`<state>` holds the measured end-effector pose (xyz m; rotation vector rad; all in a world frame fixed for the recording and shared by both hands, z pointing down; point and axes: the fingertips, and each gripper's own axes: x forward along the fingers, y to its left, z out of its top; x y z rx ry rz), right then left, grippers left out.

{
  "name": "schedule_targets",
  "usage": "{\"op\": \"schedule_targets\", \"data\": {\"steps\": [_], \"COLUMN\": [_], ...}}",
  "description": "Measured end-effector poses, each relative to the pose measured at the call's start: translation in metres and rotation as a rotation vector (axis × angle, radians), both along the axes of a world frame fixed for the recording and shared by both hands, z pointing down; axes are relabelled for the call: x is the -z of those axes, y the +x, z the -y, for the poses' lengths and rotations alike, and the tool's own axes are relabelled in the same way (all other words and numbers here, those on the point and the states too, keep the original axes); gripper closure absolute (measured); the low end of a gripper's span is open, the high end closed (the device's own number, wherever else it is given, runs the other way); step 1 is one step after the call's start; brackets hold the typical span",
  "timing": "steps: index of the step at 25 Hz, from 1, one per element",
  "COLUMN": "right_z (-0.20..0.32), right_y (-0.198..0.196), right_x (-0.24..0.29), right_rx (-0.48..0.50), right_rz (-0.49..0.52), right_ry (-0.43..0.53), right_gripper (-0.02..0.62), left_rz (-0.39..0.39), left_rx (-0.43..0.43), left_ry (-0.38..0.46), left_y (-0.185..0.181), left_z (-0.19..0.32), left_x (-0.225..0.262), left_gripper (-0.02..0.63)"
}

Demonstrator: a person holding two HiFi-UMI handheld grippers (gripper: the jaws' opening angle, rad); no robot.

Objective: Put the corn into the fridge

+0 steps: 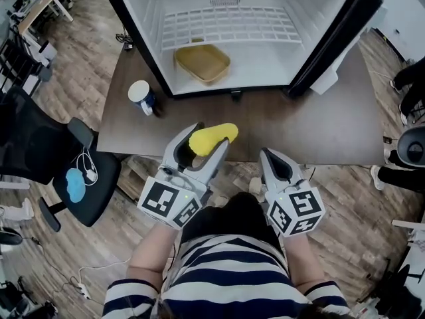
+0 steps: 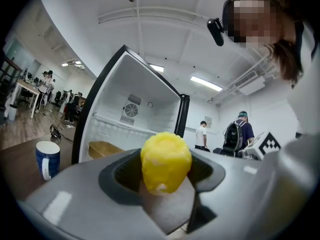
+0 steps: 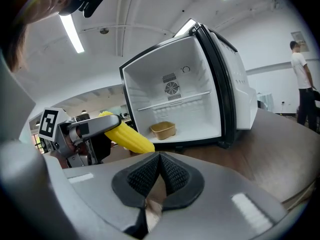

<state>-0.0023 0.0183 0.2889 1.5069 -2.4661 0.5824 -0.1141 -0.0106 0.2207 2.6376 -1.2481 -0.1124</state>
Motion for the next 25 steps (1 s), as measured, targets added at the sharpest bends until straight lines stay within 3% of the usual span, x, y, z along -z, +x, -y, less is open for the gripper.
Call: {"op": "schedule_targets", "data": {"steps": [10, 25], "right_z": [0.05, 0.117], "right_y": [0.026, 0.075], "right_x": [-0.007, -0.035], "right_rx": [0.051, 0.069], "right_rz": [0.006, 0.033], "right_ry": [0.003, -0.016], "right_gripper": [0.604, 0.604], "left_rz": [-0.021, 0.027], "left_rx": [0.063, 0.15], "left_ry": [0.022, 0.037], "left_y": [0.038, 0.086], "left_z": [0.058, 0.139], "left_x": [-0.001, -0.021], "left_gripper": [0.606, 0.606]}}
